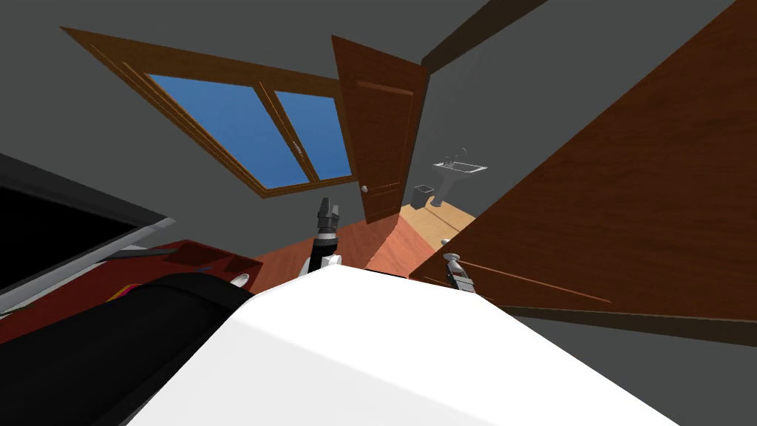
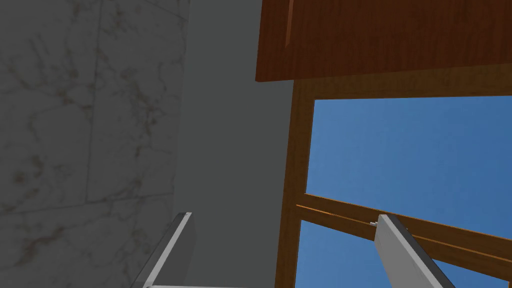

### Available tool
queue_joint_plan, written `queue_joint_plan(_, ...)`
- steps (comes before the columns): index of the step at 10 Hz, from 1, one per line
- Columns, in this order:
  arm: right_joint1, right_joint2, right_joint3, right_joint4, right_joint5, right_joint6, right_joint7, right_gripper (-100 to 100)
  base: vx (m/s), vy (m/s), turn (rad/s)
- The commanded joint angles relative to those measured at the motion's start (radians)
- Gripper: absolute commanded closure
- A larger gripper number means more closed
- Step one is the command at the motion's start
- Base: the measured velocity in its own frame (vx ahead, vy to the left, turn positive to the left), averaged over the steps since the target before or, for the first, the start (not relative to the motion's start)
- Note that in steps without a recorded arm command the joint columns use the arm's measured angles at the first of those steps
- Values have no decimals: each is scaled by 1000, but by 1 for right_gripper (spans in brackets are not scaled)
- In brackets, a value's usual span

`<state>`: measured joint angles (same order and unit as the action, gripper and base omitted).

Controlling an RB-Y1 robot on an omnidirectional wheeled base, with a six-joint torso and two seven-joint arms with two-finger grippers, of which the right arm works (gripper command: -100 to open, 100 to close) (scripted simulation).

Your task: Pull the door open

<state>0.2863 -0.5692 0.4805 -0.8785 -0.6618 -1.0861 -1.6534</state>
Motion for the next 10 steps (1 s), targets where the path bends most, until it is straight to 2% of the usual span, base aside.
queue_joint_plan(1, 7, -11, 15, 16, 7, -28, -17, 100, -220, -55, 145)
queue_joint_plan(5, 21, -35, 45, 33, 22, -78, -49, 100, -212, -26, 114)
queue_joint_plan(6, 15, -30, 40, 37, 20, -67, -44, 100, -90, -25, 29)
queue_joint_plan(7, 15, -34, 50, 49, 25, -80, -55, 100, -157, -24, 123)
queue_joint_plan(10, 12, -40, 61, 64, 31, -99, -69, 100, -179, -39, 127)
